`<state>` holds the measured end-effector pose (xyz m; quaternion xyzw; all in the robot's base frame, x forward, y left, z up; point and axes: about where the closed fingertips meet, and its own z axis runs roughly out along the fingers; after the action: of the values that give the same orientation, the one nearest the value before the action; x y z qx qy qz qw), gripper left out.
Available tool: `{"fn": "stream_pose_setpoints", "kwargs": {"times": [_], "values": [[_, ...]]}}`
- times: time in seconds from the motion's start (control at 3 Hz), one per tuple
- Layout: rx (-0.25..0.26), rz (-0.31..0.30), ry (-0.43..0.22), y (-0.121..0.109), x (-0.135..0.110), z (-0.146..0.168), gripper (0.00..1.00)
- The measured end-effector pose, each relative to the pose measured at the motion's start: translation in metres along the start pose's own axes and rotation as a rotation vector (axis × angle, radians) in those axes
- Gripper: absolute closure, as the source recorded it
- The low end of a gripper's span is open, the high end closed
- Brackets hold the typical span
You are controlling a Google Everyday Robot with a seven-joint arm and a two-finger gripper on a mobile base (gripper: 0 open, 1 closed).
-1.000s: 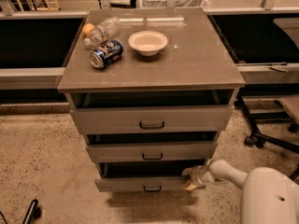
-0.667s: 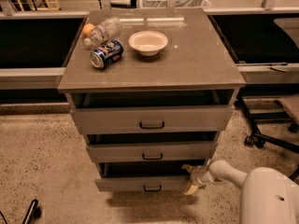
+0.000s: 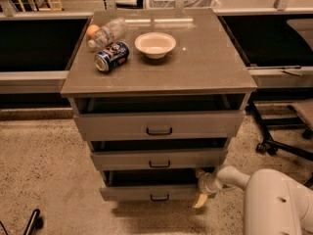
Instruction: Open bottom drawer
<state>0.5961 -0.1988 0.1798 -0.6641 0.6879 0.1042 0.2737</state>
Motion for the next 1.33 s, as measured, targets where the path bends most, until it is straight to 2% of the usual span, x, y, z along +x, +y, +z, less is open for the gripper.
{"fn": "stream_pose_setpoints", "kwargs": {"times": [0.33,0.67,1.33], "values": [[-0.074,0.014,0.029,0.024,0.003,-0.005,0.19],[-0.164,0.018,0.010,0.052,-0.003,-0.007,0.32],[-0.316,0.002,-0.023,0.107,-0.028,-0.021,0.33]]}}
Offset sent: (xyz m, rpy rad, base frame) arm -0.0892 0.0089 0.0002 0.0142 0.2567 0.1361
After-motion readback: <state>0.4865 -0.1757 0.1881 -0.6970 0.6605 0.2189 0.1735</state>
